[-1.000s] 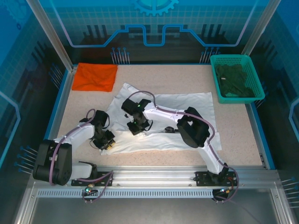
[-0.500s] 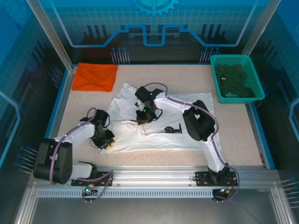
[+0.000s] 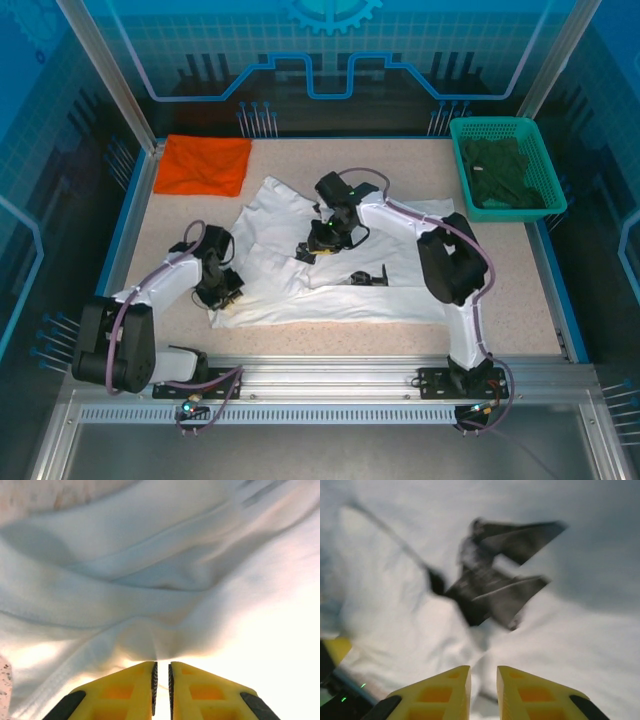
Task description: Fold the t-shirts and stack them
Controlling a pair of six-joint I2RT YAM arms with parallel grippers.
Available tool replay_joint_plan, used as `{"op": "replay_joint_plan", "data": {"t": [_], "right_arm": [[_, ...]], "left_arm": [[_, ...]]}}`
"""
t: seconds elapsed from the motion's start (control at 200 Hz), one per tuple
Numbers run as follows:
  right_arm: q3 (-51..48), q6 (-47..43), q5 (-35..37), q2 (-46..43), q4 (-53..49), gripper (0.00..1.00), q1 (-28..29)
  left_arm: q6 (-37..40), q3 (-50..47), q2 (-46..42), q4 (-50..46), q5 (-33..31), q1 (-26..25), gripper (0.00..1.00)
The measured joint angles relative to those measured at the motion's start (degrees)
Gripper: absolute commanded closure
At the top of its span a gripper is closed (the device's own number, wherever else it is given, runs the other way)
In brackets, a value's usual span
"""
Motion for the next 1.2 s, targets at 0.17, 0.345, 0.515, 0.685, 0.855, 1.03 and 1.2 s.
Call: {"op": "replay_joint_plan", "data": {"t": [0.17,0.345,0.515,0.685,0.855,1.03,1.2], "right_arm": [[0.02,1.09,-2.49,-1.18,2.93,0.77,5.31],[0.79,3.58,-3.87,4.00,3.41,0.76,7.52],[1.25,4.98,-4.59,9.73,2.40,0.70,4.85],[1.66,5.11,-4.61,9.05,2.10,0.55,2.95],[-3.41,5.51,-2.75,5.03,2.69,0.49,0.70],[-9.53,5.84,-1.64,-1.92,3.80,0.42,-2.47],[-13.55,5.81,-1.03,-11.37,6.36,0.41,-2.54]], "left_arm": [[0.72,11.06,-0.96,0.44,-0.13,-2.05,0.81],[-0.39,11.06,2.78,7.52,3.17,-3.23,0.81],[-2.21,7.21,12.50,11.91,3.58,-3.30,0.83],[-2.21,6.40,14.84,11.82,0.68,-3.41,0.82],[-2.14,6.25,14.21,11.13,-2.25,-2.86,0.80],[-1.07,5.88,11.96,8.07,-4.81,2.03,0.55],[1.57,11.13,8.59,4.48,-5.35,4.37,0.56]]}}
